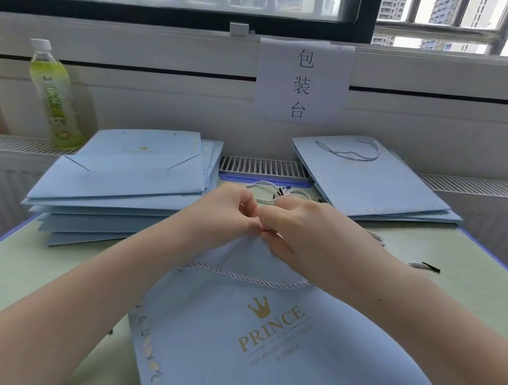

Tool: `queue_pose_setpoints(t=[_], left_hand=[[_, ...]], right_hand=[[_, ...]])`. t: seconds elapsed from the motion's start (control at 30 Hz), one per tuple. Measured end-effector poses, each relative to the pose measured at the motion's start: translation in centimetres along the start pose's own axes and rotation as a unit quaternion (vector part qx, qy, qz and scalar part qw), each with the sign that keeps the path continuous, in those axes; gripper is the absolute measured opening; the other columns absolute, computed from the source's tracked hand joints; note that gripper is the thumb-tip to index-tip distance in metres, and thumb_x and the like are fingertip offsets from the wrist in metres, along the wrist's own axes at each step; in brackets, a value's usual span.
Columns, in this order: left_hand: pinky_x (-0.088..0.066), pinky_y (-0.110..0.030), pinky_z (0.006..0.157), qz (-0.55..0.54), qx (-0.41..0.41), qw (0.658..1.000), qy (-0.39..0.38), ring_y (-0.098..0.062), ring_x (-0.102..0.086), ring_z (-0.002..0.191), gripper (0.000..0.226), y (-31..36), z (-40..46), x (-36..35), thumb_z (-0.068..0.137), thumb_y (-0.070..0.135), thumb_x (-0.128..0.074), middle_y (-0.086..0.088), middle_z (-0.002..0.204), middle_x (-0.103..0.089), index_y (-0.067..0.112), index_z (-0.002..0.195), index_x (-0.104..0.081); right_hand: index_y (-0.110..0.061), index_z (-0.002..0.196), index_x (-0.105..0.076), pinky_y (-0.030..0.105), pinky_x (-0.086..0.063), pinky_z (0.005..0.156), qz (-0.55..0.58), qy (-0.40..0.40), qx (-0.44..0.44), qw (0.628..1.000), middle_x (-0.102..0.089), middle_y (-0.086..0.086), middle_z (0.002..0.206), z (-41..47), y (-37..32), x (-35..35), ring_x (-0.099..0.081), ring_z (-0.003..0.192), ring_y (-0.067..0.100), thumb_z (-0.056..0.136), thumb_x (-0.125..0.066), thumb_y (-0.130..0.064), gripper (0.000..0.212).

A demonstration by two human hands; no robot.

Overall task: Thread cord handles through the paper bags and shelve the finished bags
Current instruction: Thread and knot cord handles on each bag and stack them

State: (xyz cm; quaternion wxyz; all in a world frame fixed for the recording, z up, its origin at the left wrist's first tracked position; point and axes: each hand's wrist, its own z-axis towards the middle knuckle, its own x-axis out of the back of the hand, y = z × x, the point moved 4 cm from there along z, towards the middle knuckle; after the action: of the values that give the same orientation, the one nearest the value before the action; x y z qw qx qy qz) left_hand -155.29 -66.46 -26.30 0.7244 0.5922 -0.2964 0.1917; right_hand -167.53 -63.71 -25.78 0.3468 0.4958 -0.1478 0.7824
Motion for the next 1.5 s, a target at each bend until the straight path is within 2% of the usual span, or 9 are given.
queue_pose_setpoints(t=[0.1,0.17,0.33,0.53,0.67,0.8,1.03,1.23,1.5], left_hand=[[-0.038,-0.021,0.061,-0.022,0.017,1.0,-0.01,-0.012,-0.048,0.066,0.01,-0.1,0.1,0.1,0.083,0.013,-0.064,-0.003,0.075,-0.059,0.003,0.084,-0.064],[-0.04,-0.025,0.068,-0.051,0.037,0.998,-0.017,-0.012,-0.051,0.068,0.009,-0.1,0.1,0.5,0.083,0.013,-0.066,-0.003,0.073,-0.06,0.008,0.076,-0.063],[-0.039,-0.018,0.044,-0.228,0.187,0.952,-0.084,-0.016,-0.049,0.043,0.018,-0.7,-0.5,1.5,0.086,0.015,-0.06,-0.007,0.06,-0.056,0.006,0.07,-0.057],[-0.034,-0.012,0.035,-0.291,0.195,0.929,-0.115,-0.006,-0.042,0.035,0.032,-1.4,-0.3,1.7,0.086,0.012,-0.057,0.003,0.049,-0.051,0.011,0.054,-0.059],[-0.03,-0.013,0.034,-0.301,0.15,0.926,-0.174,-0.01,-0.049,0.049,0.026,-1.4,-0.1,1.6,0.086,-0.006,-0.047,-0.005,0.072,-0.064,0.008,0.083,-0.069],[-0.046,-0.018,0.043,-0.316,0.142,0.916,-0.204,-0.018,-0.061,0.061,0.033,-1.7,-0.1,1.3,0.084,-0.007,-0.054,-0.017,0.102,-0.066,0.0,0.114,-0.064],[-0.055,-0.023,0.053,-0.348,0.14,0.892,-0.253,-0.017,-0.068,0.06,0.025,-1.9,-0.2,0.8,0.076,0.0,-0.065,-0.017,0.094,-0.068,0.007,0.1,-0.067],[-0.055,-0.022,0.051,-0.341,0.128,0.899,-0.244,-0.018,-0.067,0.06,0.024,-1.9,-0.1,0.5,0.07,0.003,-0.065,-0.013,0.087,-0.068,0.006,0.093,-0.06],[-0.041,-0.015,0.034,-0.239,0.144,0.944,-0.178,-0.011,-0.055,0.039,0.018,-1.7,-0.2,0.5,0.085,-0.012,-0.057,-0.012,0.073,-0.062,0.006,0.079,-0.06]], right_hand=[[-0.022,0.074,-0.035,0.03,-0.032,0.043,0.056,0.054,-0.002,0.997,-0.041,-0.002,0.066,0.2,0.1,0.2,-0.041,0.05,0.023,0.083,-0.054,-0.019,0.021],[-0.018,0.073,-0.044,0.03,-0.035,0.051,0.093,0.074,-0.052,0.992,-0.046,-0.005,0.068,0.4,0.7,0.1,-0.044,0.058,0.02,0.084,-0.06,-0.022,0.02],[-0.022,0.077,-0.061,0.013,-0.038,0.061,0.29,0.055,-0.161,0.942,-0.053,-0.015,0.067,0.1,1.5,0.6,-0.049,0.064,-0.001,0.082,-0.07,-0.017,0.012],[-0.021,0.08,-0.067,0.011,-0.037,0.065,0.328,0.021,-0.163,0.93,-0.062,-0.013,0.076,0.3,1.6,1.3,-0.051,0.067,0.001,0.088,-0.062,-0.02,0.01],[-0.019,0.082,-0.067,0.008,-0.037,0.063,0.332,0.024,-0.16,0.929,-0.058,-0.016,0.072,0.2,1.7,1.6,-0.05,0.063,-0.003,0.087,-0.062,-0.011,0.011],[-0.025,0.081,-0.06,0.006,-0.036,0.065,0.31,0.021,-0.169,0.935,-0.057,-0.017,0.076,0.2,1.8,1.2,-0.051,0.067,-0.008,0.085,-0.066,-0.015,0.013],[-0.025,0.078,-0.061,0.006,-0.037,0.061,0.339,0.027,-0.16,0.927,-0.056,-0.021,0.063,0.2,1.5,1.3,-0.053,0.063,-0.009,0.084,-0.067,-0.009,0.017],[-0.021,0.082,-0.064,0.007,-0.036,0.058,0.372,0.016,-0.157,0.915,-0.056,-0.022,0.06,0.3,1.4,1.4,-0.052,0.06,-0.005,0.088,-0.061,-0.008,0.014],[-0.021,0.084,-0.063,0.015,-0.042,0.065,0.403,-0.017,-0.182,0.897,-0.061,-0.011,0.068,0.2,1.3,0.3,-0.053,0.063,-0.002,0.09,-0.059,-0.009,0.013]])
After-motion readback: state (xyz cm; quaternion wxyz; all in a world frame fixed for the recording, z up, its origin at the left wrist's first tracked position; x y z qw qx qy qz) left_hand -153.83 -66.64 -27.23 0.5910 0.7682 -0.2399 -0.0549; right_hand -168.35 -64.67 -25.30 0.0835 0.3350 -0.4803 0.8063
